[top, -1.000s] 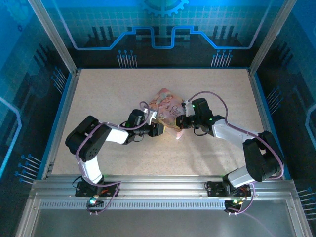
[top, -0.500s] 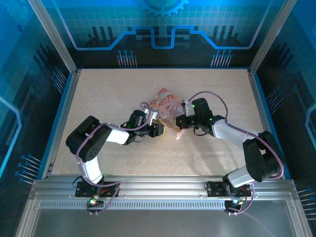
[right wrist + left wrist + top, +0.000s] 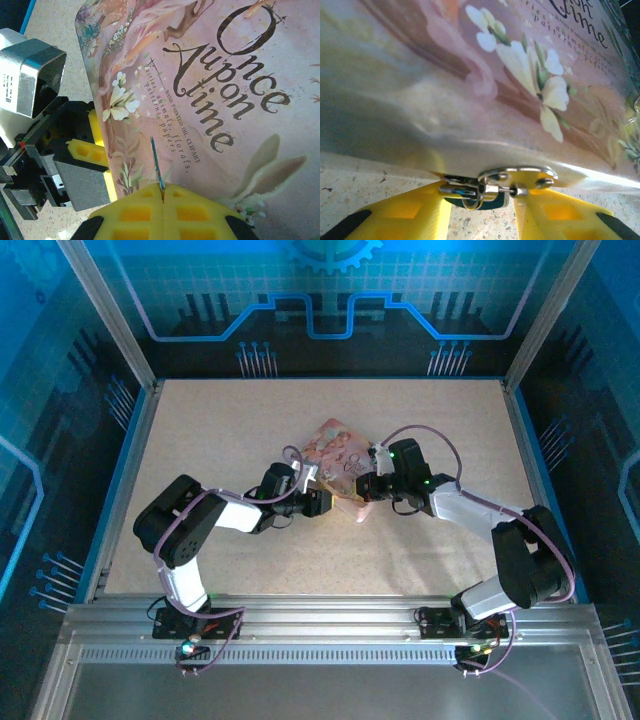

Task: Unlock the padlock with the key

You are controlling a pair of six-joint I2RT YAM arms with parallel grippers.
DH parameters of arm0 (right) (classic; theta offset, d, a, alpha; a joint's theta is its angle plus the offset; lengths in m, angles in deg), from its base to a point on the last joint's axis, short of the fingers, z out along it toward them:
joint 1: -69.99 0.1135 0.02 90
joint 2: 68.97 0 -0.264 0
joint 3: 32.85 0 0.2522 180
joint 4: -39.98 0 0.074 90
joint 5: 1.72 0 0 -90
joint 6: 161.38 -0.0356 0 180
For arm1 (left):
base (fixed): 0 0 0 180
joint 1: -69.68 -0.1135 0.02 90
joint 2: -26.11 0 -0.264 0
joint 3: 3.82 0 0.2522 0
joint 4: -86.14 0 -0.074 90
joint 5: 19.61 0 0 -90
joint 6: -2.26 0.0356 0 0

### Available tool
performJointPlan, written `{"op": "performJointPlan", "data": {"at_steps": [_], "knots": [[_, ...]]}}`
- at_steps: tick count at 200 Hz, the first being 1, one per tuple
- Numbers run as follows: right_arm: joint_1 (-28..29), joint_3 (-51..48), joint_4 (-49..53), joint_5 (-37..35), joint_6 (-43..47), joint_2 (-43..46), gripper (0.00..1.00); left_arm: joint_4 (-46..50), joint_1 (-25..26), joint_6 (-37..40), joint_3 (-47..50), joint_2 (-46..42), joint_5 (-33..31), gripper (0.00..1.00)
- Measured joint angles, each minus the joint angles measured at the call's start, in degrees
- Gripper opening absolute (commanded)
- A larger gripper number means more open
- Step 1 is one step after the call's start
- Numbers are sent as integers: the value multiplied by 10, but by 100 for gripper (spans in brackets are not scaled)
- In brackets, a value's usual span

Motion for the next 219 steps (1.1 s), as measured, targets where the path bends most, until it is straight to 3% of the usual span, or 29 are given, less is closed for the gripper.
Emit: {"op": "performJointPlan", "data": {"at_steps": [77, 182, 219], "knots": [[0, -11, -9, 0, 1, 9, 0, 0, 0, -19, 0, 0, -10, 33], [1, -89, -24, -23, 42, 120, 0, 0, 10, -48, 0, -16, -15, 27], [25, -129, -34, -35, 70, 173, 0, 13, 18, -69, 0, -30, -20, 25]]}}
